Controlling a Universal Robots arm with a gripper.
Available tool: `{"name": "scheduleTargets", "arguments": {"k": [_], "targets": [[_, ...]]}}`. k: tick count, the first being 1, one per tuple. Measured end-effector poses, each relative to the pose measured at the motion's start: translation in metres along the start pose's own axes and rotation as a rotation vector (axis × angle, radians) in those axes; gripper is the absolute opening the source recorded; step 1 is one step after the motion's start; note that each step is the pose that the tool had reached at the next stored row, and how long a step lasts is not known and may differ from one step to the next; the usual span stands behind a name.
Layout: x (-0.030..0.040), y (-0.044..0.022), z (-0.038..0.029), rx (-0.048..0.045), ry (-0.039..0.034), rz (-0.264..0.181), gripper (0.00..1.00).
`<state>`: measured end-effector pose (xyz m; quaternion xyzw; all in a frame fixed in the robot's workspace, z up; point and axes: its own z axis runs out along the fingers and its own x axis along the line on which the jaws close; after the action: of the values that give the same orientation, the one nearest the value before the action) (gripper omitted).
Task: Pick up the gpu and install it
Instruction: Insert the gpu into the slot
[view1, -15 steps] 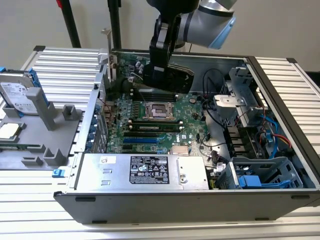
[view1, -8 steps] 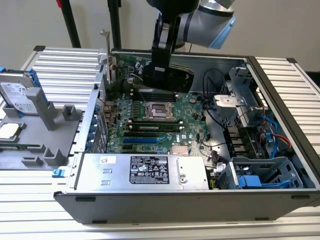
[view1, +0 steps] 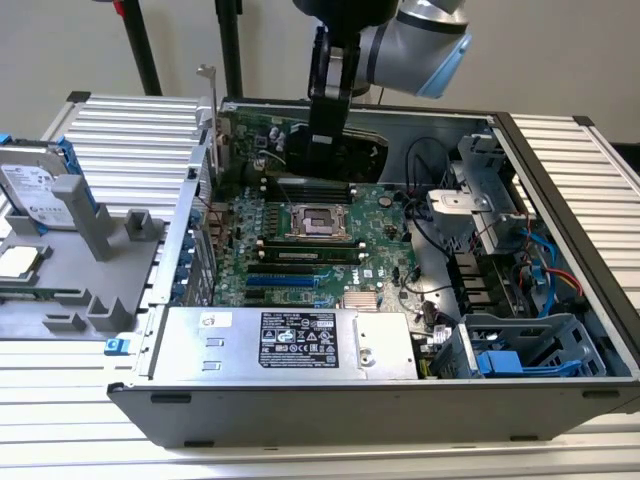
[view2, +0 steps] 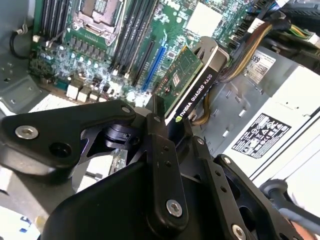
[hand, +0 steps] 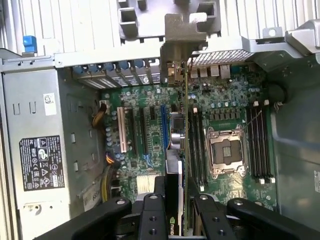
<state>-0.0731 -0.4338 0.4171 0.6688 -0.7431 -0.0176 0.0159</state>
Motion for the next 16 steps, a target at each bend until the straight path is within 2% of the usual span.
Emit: {"name": "scheduleTargets", "arguments": {"k": [4, 12, 16], "targets": [[0.0, 0.0, 0.0, 0.0, 0.0018, -0.038, 0.0], [0.0, 0.0, 0.0, 0.0, 0.0039, -0.084, 0.0], [0.0, 0.0, 0.0, 0.0, 0.0042, -0.088, 0.0]]}}
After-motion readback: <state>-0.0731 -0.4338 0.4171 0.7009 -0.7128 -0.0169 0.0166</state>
